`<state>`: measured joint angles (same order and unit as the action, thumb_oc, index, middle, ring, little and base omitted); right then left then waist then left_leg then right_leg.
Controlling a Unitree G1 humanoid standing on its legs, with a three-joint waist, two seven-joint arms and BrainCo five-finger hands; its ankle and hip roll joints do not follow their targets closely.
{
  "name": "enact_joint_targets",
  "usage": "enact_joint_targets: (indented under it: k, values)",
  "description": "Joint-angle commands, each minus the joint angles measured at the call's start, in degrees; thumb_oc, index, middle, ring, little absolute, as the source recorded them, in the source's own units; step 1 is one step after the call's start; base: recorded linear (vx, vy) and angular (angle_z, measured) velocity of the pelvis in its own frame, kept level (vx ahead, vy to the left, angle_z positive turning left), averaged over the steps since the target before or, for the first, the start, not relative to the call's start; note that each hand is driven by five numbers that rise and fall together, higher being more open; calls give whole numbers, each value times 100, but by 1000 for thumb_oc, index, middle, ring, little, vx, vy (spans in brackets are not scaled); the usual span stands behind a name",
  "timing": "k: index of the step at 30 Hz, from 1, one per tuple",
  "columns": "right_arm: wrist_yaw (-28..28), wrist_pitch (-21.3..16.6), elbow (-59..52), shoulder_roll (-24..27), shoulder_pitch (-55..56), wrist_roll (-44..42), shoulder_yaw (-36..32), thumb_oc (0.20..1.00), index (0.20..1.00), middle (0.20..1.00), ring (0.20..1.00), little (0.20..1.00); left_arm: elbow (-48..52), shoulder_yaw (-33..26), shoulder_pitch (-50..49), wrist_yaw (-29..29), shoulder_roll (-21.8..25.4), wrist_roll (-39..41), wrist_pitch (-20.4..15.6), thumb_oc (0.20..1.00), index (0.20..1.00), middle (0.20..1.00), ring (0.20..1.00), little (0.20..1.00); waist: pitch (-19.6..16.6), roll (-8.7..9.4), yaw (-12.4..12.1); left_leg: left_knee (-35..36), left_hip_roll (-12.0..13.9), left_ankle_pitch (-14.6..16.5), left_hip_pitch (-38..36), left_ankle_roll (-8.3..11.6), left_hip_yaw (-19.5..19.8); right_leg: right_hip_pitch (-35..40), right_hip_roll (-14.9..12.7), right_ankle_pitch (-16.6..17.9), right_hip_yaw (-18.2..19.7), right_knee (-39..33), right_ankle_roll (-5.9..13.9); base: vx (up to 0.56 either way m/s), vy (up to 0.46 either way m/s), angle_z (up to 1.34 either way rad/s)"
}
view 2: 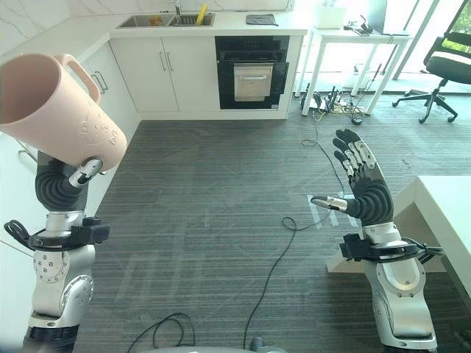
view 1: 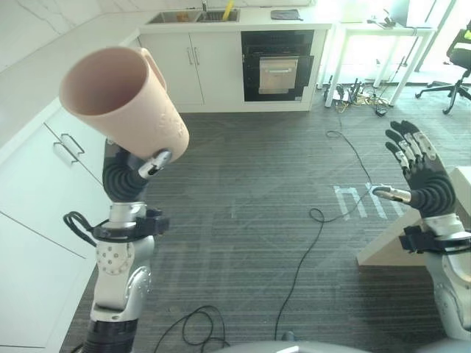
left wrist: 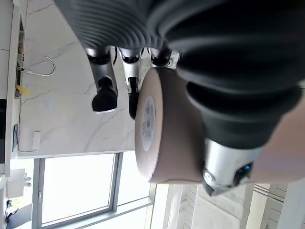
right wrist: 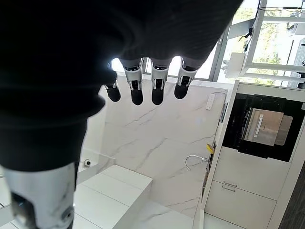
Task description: Place the dishes in the dishwasher.
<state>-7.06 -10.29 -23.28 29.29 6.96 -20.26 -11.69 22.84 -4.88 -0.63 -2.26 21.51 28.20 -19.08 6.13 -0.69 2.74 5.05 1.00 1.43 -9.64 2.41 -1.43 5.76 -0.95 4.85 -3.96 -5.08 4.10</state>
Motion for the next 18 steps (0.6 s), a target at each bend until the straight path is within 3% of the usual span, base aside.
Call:
enact_joint_targets:
  k: [1, 5, 7, 8, 10, 11, 13, 14, 16, 18]
  values:
    - [-113, -138, -349, 133, -201, -84, -67, 1000, 1000, 1000, 1000, 1000, 201, -245, 73, 53, 338, 120, -182, 200, 200, 200, 200, 200, -237, 126, 58, -5, 132, 226, 189, -88, -309, 188, -127, -660, -125, 8, 128, 59, -156, 11]
    - [-178, -120, -366, 155, -138, -204, -99, 1000, 1000, 1000, 1000, 1000, 226, -363, -86, 150, 332, 215, -174, 200, 200, 200, 200, 200, -161, 137, 40, -42, 118, 181, 88, -42, -322, 239, -53, -697, -82, 8, 45, 46, -151, 9]
    - [-233, -171, -373, 196, -124, -305, -136, 1000, 1000, 1000, 1000, 1000, 226, -399, -140, 175, 331, 235, -182, 200, 200, 200, 200, 200, -25, 219, 54, -696, 26, 355, 286, 4, -386, 263, -42, -706, -54, 100, -31, 13, -208, 3]
    - [-305, -247, -358, 250, -103, -395, -175, 1000, 1000, 1000, 1000, 1000, 222, -398, -179, 226, 311, 259, -242, 200, 200, 200, 200, 200, 113, 299, 78, -1647, 32, 389, 643, 66, -482, 269, -20, -841, -3, 269, -131, -8, -224, 2]
    - [-345, -329, -328, 235, -84, -357, -180, 1000, 1000, 1000, 1000, 1000, 240, -371, -194, 290, 264, 262, -294, 200, 200, 200, 200, 200, 308, 417, 91, -3111, 191, 108, 1331, 185, -619, 249, -21, -856, -6, 386, -299, -19, -225, 7]
    - [-361, -352, -286, 217, -88, -304, -174, 1000, 1000, 1000, 1000, 1000, 232, -369, -198, 319, 235, 251, -275, 200, 200, 200, 200, 200, 363, 421, 106, -3324, 251, 123, 1494, 164, -679, 249, 2, -865, -12, 434, -328, 106, -132, 20]
    - [-290, -314, -223, 197, -153, -206, -129, 1000, 1000, 1000, 1000, 1000, 201, -339, -145, 330, 220, 272, -109, 200, 200, 200, 200, 200, 430, 405, 118, -3018, 390, 59, 1608, 170, -888, 338, 55, -920, -29, 451, -294, 262, 28, 13]
    - [-307, -280, -158, 173, -188, -328, -111, 1000, 1000, 1000, 1000, 1000, 104, -285, -123, 344, 237, 313, -59, 200, 200, 200, 200, 200, 407, 286, 109, -1432, 558, -197, 1540, 193, -1194, 597, 119, -1062, 2, 313, -173, 440, 190, -1]
    - [-591, -279, -181, 144, -6, -987, -191, 1000, 1000, 1000, 1000, 1000, 23, -255, -238, 286, 269, 360, -229, 200, 200, 200, 200, 200, 363, 194, 125, -38, 696, -815, 1372, 307, -1268, 962, 133, -1143, 130, 77, -77, 583, 260, 6]
    - [-795, -437, -114, 98, 173, -1241, -330, 1000, 1000, 1000, 1000, 1000, -116, -226, -335, 353, 247, 437, -424, 200, 200, 200, 200, 200, 346, 192, 152, -5, 850, -1112, 1470, 422, -1338, 1229, 145, -1232, 175, 8, -72, 447, 226, -28]
